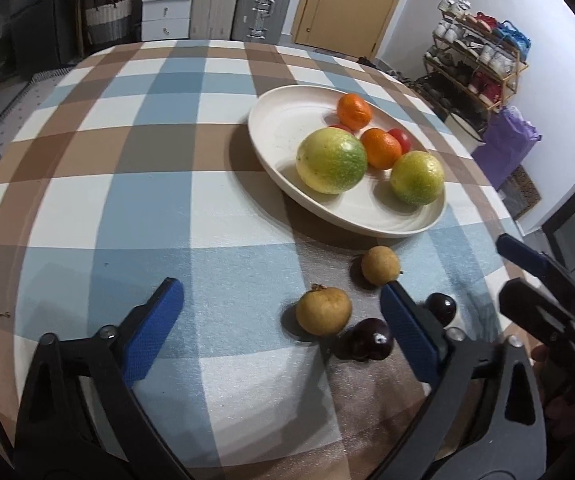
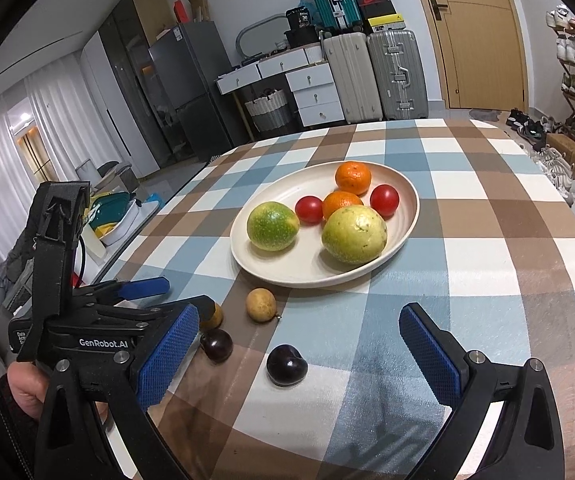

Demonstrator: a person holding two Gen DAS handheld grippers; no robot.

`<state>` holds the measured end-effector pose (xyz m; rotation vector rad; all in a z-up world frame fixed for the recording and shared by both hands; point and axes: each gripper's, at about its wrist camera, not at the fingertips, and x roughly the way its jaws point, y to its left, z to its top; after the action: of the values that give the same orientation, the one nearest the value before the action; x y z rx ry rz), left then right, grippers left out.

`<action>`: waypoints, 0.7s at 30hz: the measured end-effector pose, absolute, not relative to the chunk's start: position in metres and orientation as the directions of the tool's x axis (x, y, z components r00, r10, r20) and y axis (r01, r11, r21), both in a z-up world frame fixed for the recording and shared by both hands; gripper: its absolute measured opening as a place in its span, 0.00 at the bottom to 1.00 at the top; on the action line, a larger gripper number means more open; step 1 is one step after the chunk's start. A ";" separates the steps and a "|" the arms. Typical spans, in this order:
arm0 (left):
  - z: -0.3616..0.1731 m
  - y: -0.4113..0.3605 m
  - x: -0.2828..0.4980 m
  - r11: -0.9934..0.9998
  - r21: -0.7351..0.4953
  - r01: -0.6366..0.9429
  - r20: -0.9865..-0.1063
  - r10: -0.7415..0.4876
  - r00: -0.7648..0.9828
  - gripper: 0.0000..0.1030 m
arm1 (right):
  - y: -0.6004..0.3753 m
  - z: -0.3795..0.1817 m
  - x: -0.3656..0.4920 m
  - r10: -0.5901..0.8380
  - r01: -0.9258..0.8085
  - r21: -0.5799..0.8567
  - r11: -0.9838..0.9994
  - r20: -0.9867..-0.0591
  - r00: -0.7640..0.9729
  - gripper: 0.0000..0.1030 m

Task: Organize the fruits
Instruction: 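Lower the left tool onto a small brown round fruit and close, then lift the brown fruit with the left tool while the right tool grasps a dark plum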

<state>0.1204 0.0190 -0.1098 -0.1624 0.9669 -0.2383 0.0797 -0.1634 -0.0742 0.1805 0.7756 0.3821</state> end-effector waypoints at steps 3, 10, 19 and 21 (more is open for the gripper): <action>-0.111 0.017 0.121 0.952 -0.268 0.150 -0.791 -0.306 0.531 0.76 | -0.163 -0.075 0.080 0.399 -0.267 0.297 0.917 -0.651 0.646 0.99; -0.115 0.010 0.120 0.930 -0.299 0.215 -0.794 -0.367 0.485 0.30 | -0.163 -0.076 0.082 0.397 -0.264 0.298 0.917 -0.653 0.645 0.99; -0.108 0.019 0.115 0.921 -0.328 0.207 -0.777 -0.388 0.496 0.25 | -0.165 -0.074 0.079 0.393 -0.263 0.292 0.920 -0.647 0.654 0.99; -0.105 0.021 0.113 0.922 -0.326 0.206 -0.773 -0.386 0.503 0.25 | -0.165 -0.073 0.078 0.393 -0.262 0.294 0.919 -0.646 0.654 0.99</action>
<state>0.1131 0.0206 -0.1046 -0.2013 0.9819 -0.3608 0.0782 -0.1652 -0.0732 0.1806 0.7731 0.3738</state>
